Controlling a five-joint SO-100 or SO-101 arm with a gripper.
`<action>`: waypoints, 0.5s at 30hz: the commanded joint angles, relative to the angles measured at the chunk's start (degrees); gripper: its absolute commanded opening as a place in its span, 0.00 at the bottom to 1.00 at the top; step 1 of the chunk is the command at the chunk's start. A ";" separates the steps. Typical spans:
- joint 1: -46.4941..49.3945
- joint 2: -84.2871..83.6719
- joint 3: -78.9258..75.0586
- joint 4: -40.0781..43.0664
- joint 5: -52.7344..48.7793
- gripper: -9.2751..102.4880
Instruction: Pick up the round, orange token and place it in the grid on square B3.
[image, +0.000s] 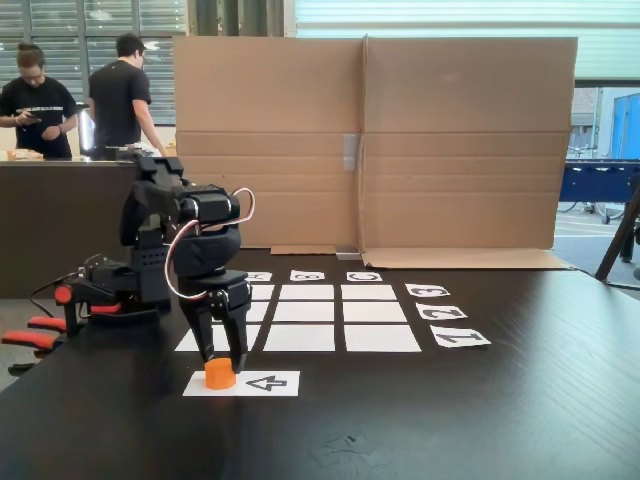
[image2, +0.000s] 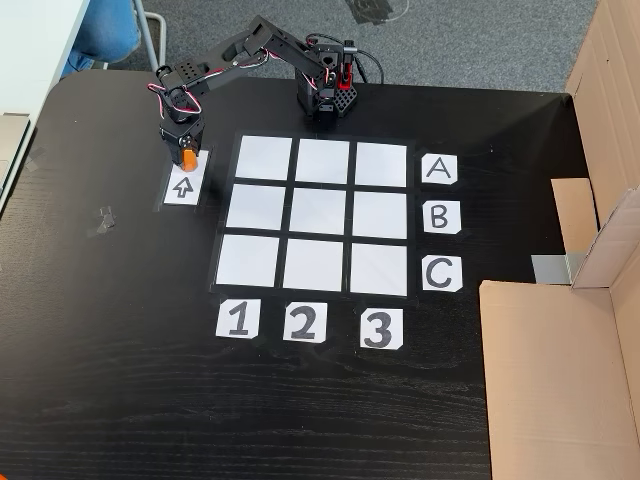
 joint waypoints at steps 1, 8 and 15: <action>0.97 0.62 -1.93 -0.18 0.00 0.08; 0.88 7.82 -1.67 -0.97 -0.26 0.08; -0.18 22.32 3.25 -1.05 -1.93 0.08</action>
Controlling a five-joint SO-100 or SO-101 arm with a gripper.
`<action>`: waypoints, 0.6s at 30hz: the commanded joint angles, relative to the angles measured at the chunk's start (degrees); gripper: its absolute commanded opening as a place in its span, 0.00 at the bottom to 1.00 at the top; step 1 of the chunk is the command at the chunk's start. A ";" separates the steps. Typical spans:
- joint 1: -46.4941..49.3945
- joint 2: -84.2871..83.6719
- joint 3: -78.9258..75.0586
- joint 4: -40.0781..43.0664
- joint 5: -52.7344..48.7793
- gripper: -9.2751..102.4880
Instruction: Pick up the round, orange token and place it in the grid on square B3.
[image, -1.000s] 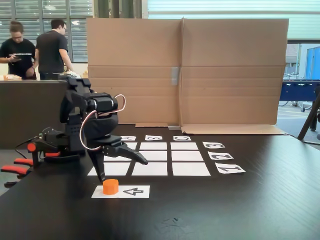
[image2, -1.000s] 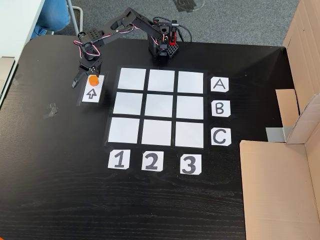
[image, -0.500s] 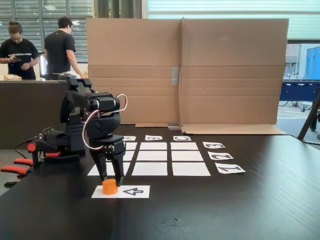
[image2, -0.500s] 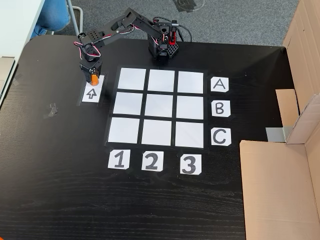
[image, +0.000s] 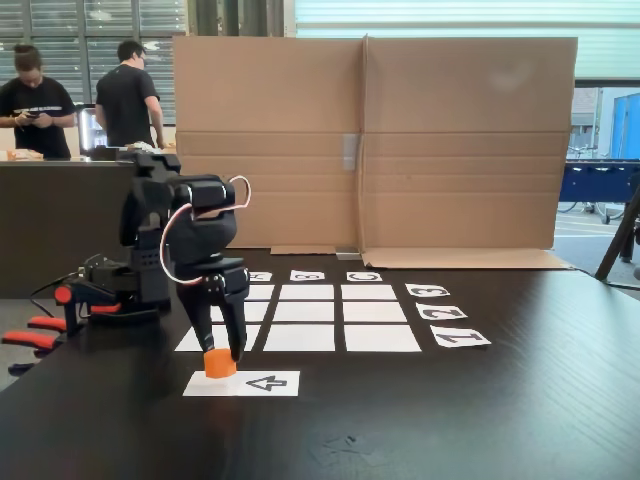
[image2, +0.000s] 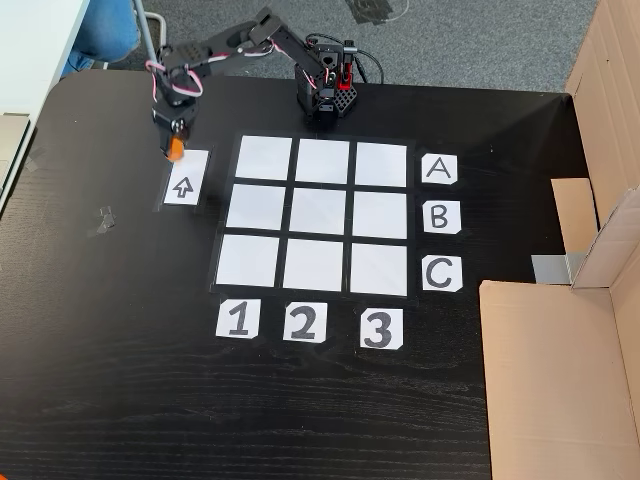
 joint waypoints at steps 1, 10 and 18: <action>-1.49 11.87 4.48 -0.88 -2.64 0.08; -13.54 31.73 20.92 -0.70 -3.25 0.08; -31.29 41.92 26.98 0.44 1.23 0.08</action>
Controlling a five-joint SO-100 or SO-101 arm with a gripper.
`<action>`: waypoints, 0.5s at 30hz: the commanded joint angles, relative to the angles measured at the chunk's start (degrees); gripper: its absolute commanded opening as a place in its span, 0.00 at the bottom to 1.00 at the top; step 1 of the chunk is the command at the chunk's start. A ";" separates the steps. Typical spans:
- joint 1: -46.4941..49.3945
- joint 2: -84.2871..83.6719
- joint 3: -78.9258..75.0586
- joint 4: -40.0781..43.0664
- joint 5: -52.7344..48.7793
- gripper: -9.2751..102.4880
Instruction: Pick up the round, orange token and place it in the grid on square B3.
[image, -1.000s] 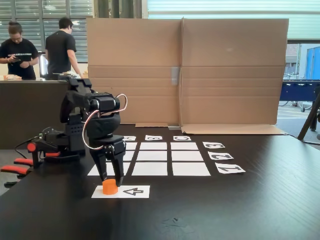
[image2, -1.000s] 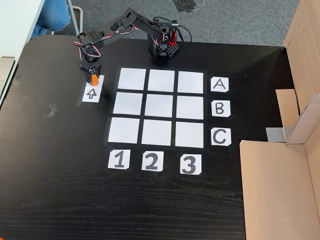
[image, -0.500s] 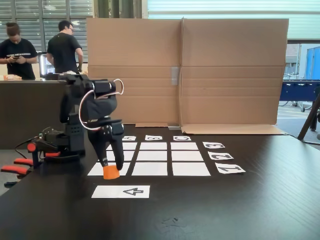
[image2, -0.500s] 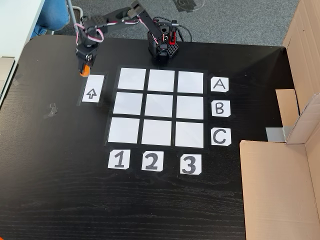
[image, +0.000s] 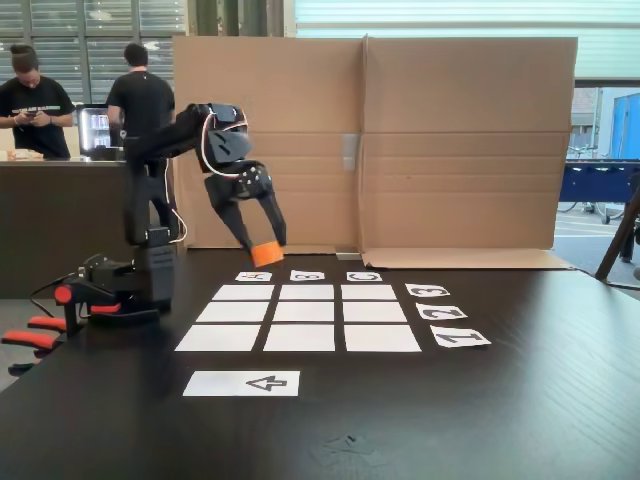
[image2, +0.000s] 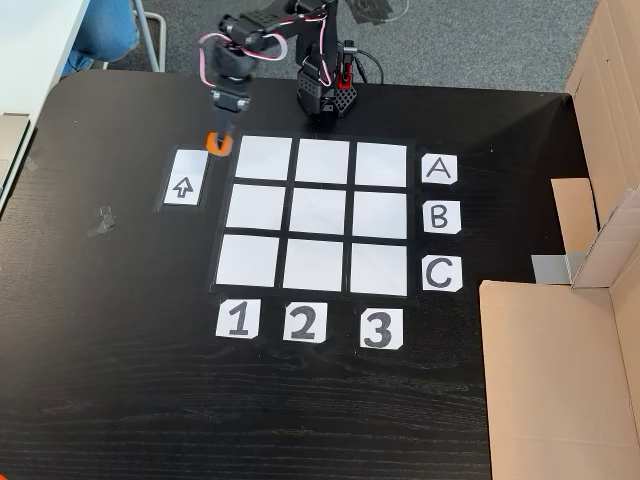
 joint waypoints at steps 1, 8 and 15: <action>-6.68 5.27 1.23 0.53 2.46 0.08; -23.12 9.23 5.19 0.53 7.38 0.08; -39.55 9.76 8.44 0.53 15.29 0.08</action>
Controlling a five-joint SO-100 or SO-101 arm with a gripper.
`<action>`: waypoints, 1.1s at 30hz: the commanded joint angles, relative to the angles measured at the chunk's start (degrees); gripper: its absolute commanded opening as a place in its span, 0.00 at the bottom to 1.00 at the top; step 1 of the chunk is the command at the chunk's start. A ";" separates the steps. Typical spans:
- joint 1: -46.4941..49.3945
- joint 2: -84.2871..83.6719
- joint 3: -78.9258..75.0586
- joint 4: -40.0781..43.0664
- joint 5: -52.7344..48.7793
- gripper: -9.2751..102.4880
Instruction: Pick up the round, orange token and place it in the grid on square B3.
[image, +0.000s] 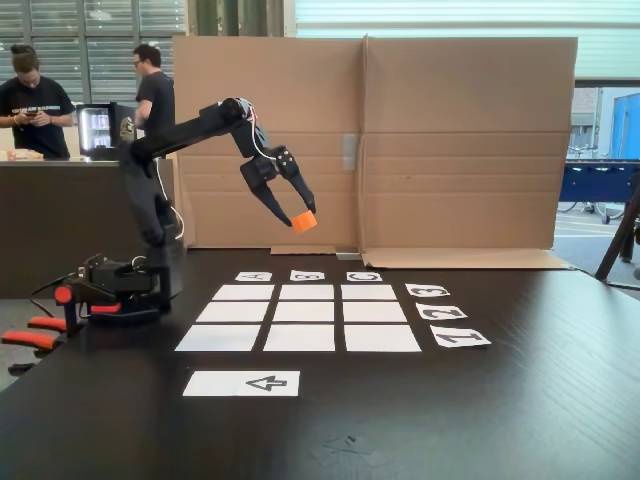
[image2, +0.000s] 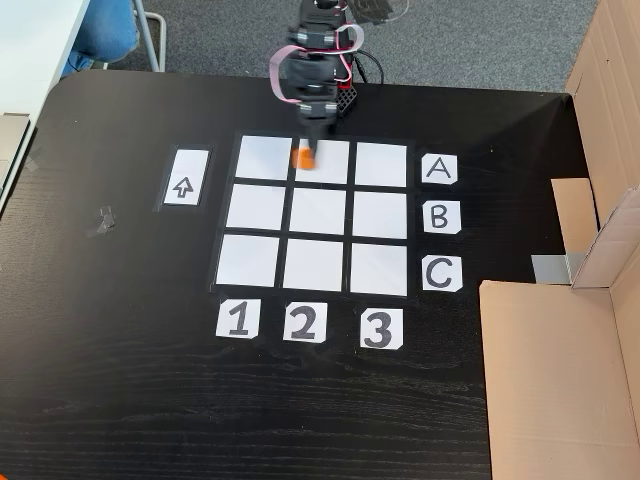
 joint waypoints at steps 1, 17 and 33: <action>-6.77 1.49 0.35 0.09 4.92 0.08; -15.82 -18.19 2.64 -9.49 12.66 0.08; -19.07 -32.43 -2.11 -14.50 14.33 0.08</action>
